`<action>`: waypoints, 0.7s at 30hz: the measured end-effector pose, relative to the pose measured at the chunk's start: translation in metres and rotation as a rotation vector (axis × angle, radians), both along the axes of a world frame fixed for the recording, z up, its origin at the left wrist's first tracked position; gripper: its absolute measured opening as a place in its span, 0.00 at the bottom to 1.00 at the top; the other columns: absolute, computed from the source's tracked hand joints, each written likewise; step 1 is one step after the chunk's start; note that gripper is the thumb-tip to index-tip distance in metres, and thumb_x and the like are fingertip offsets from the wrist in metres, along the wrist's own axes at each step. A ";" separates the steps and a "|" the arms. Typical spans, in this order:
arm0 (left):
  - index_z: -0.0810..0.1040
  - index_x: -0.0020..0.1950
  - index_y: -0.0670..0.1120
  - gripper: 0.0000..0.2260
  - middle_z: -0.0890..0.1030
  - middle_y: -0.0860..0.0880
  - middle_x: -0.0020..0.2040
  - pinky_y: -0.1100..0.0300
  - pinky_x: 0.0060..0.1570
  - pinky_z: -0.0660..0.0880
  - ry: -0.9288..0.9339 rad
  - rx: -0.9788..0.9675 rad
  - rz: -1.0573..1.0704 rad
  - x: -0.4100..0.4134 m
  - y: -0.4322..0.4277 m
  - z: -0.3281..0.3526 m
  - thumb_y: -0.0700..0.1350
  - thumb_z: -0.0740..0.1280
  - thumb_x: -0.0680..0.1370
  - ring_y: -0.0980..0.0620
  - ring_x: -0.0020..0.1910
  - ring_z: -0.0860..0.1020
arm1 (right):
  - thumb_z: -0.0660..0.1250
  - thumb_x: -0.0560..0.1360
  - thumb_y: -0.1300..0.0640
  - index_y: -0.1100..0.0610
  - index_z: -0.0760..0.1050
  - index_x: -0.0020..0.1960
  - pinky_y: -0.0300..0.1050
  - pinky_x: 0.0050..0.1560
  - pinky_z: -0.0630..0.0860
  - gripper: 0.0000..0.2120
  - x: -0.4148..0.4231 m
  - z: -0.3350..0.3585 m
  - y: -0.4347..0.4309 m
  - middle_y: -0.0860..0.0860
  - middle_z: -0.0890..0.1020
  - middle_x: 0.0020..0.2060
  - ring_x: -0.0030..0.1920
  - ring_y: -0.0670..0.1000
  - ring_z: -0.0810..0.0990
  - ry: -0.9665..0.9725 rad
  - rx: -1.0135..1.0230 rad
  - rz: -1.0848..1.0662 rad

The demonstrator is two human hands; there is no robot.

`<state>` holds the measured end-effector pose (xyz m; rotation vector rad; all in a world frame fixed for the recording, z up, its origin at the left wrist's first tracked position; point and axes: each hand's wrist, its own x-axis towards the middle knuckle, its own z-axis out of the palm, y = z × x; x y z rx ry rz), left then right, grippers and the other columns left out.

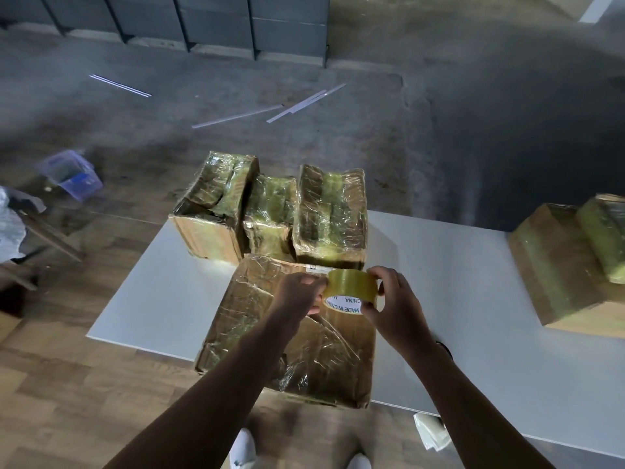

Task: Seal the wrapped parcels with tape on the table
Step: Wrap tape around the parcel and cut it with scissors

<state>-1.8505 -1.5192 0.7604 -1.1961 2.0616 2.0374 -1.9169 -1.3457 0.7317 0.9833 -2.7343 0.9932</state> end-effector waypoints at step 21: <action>0.77 0.44 0.36 0.05 0.76 0.41 0.38 0.52 0.42 0.82 -0.117 -0.140 -0.156 0.021 -0.098 0.005 0.35 0.66 0.79 0.46 0.38 0.79 | 0.73 0.71 0.50 0.53 0.70 0.66 0.42 0.48 0.75 0.26 0.022 0.046 -0.075 0.53 0.77 0.57 0.52 0.50 0.77 -0.073 0.258 0.300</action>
